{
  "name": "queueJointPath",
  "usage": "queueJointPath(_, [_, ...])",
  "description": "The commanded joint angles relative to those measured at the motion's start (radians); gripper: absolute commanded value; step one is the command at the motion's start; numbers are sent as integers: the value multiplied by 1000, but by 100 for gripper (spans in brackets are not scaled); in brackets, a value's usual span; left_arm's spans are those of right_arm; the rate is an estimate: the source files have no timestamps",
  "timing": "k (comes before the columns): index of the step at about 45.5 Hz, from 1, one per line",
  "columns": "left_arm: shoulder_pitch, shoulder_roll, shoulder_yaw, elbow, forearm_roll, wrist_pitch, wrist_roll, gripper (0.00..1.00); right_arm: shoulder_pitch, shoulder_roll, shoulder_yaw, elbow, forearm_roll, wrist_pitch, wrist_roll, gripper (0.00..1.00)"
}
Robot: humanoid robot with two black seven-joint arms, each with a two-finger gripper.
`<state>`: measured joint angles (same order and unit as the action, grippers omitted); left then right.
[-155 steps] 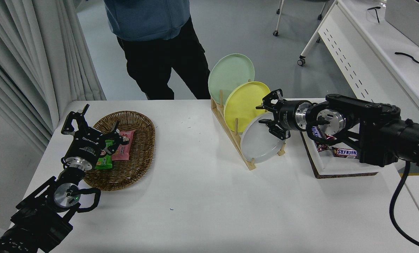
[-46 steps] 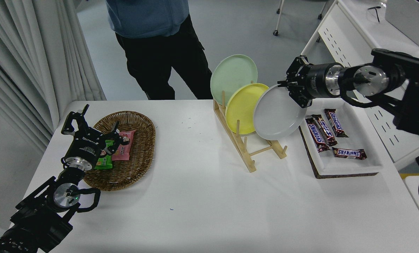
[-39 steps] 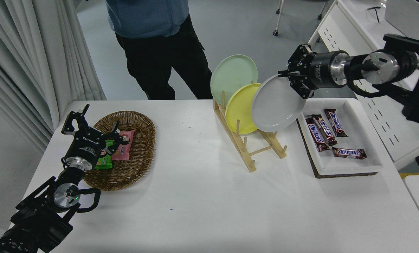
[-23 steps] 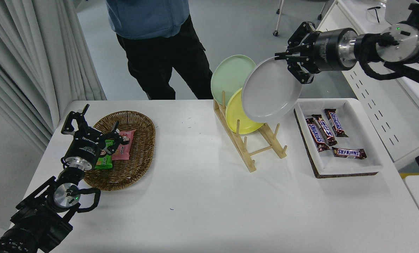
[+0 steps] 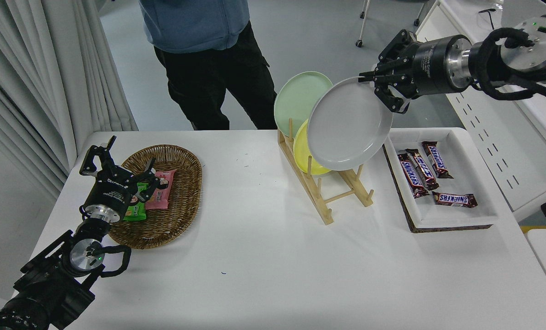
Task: Place the plate on the table
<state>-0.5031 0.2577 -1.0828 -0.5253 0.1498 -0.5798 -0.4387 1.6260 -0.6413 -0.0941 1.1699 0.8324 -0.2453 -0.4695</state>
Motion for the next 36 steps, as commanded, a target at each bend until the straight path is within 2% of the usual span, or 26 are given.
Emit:
queueJointPath(1, [0, 0, 0, 1, 1, 0, 0, 100, -66, 78, 91, 31, 91, -233, -3, 0])
queueJointPath(9, [0, 0, 0, -1, 1, 0, 0, 100, -86, 155, 94, 21, 171, -393, -1, 0])
queueJointPath(21, [0, -2, 0, 1, 1, 0, 0, 100, -161, 273, 114, -7, 283, -540, 0, 0])
queueJointPath(36, [0, 0, 1, 1, 1, 0, 0, 100, -302, 422, 254, -165, 304, -540, -1, 0])
